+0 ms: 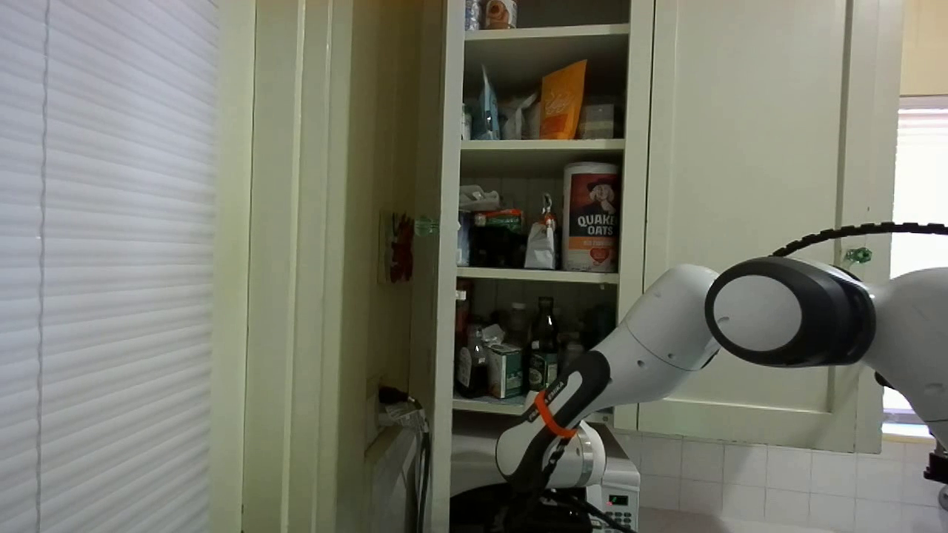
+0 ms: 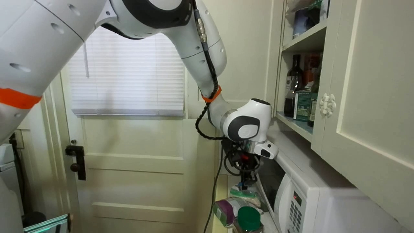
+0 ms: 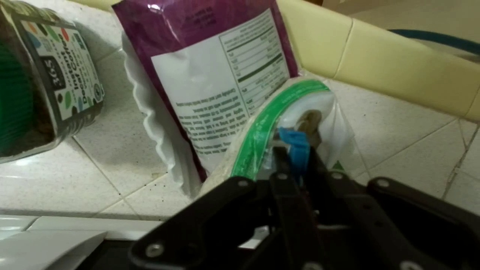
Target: Put the white and green packet inside the open upper cabinet.
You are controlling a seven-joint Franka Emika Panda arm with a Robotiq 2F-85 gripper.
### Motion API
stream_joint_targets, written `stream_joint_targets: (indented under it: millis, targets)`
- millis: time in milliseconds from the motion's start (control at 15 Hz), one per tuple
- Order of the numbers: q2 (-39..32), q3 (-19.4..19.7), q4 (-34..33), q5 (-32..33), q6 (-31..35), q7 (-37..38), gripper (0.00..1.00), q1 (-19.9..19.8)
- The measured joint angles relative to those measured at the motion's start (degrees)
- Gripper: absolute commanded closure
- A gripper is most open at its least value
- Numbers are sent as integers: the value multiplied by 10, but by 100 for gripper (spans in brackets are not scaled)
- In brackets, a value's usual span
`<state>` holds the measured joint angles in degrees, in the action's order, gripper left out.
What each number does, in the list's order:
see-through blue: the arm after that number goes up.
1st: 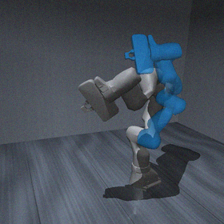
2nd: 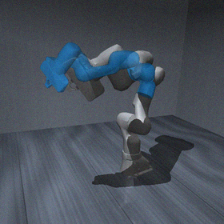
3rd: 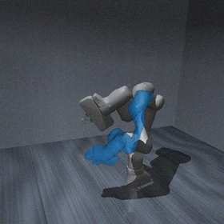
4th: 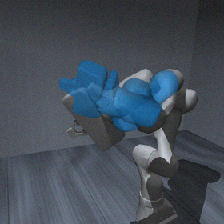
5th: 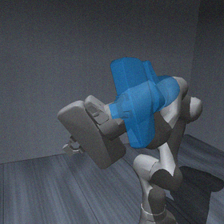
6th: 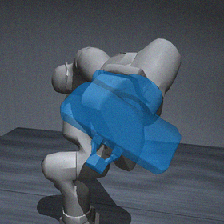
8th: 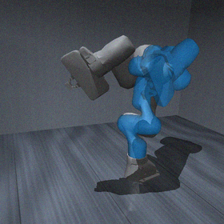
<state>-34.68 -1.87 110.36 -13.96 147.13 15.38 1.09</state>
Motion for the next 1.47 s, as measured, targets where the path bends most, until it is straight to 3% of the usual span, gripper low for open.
stream_joint_targets:
  millis: [333, 667, 1467]
  targets:
    - [26, -5, 28, 0, 0, -5, 97, 8]
    - [99, -15, 91, 1, 1, -19, 97, 18]
    - [379, -19, 265, 18, 3, -83, 97, 19]
